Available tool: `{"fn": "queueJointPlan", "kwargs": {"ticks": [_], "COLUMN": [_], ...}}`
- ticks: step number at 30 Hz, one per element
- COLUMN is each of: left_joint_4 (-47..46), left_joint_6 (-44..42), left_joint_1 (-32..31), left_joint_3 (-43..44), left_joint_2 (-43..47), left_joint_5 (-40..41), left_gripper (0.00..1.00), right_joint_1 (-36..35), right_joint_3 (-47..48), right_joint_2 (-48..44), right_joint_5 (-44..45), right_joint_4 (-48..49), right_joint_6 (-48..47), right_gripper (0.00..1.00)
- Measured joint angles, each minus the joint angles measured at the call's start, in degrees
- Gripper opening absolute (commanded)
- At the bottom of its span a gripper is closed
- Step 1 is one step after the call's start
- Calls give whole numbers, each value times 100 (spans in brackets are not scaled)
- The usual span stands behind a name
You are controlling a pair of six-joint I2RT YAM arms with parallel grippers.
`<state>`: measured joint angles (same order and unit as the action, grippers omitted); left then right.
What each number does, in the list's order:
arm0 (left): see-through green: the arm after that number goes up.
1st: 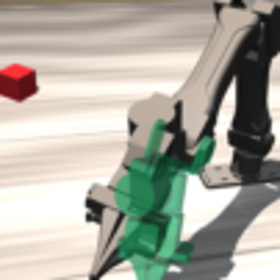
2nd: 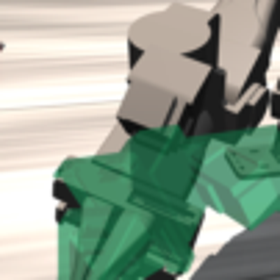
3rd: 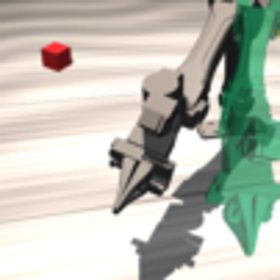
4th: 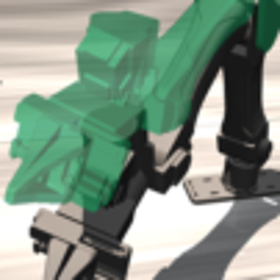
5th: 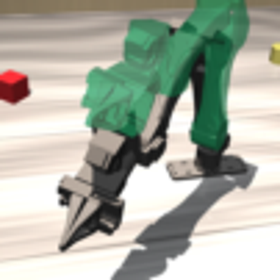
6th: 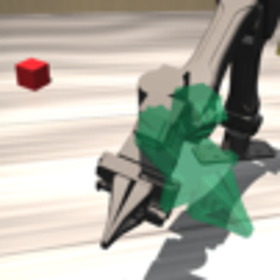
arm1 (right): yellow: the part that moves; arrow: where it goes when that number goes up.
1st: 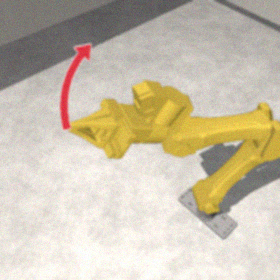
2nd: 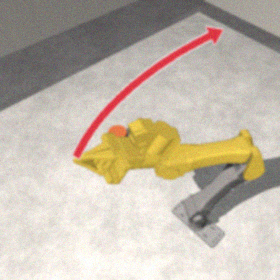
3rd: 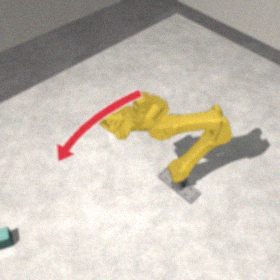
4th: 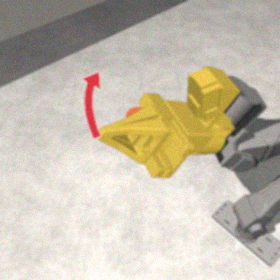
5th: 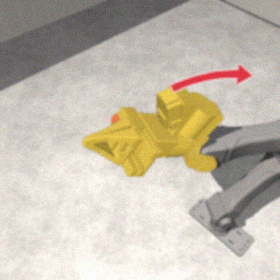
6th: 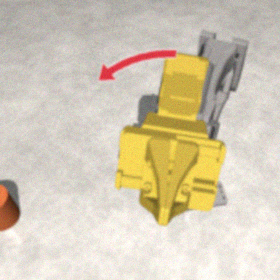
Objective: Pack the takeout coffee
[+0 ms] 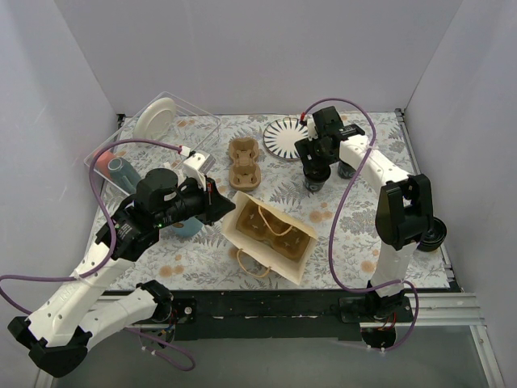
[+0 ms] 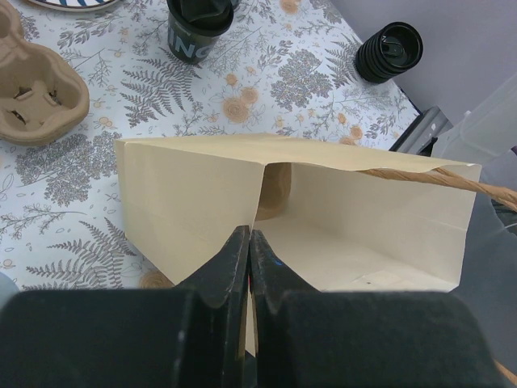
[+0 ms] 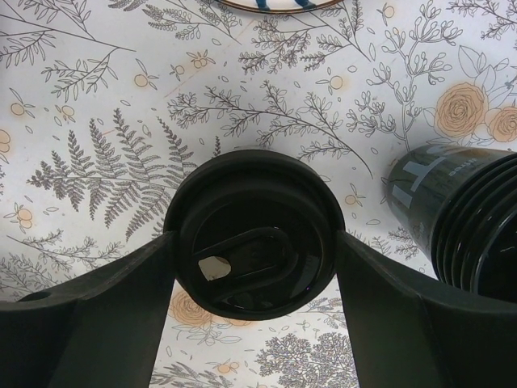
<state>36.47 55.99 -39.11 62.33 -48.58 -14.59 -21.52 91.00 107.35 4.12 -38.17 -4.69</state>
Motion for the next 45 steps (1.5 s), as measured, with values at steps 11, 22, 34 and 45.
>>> {"fn": "queueJointPlan", "kwargs": {"ticks": [11,22,34,45], "left_joint_4": [42,107,83,-46], "left_joint_6": [52,433,828,1036], "left_joint_1": [0,0,-2,0], "left_joint_3": [0,0,7,48], "left_joint_2": [0,-61,-522,-688], "left_joint_5": [48,372,592,610], "left_gripper": [0,0,0,0], "right_joint_1": [0,-15,-1464,-2879], "right_joint_3": [-4,1001,2957,2190], "right_joint_2": [0,-155,-2004,-3427], "right_joint_5": [2,103,-723,-1580], "right_joint_4": [-24,-944,-1432,-732], "right_joint_6": [22,120,186,560], "right_gripper": [56,48,48,47]}}
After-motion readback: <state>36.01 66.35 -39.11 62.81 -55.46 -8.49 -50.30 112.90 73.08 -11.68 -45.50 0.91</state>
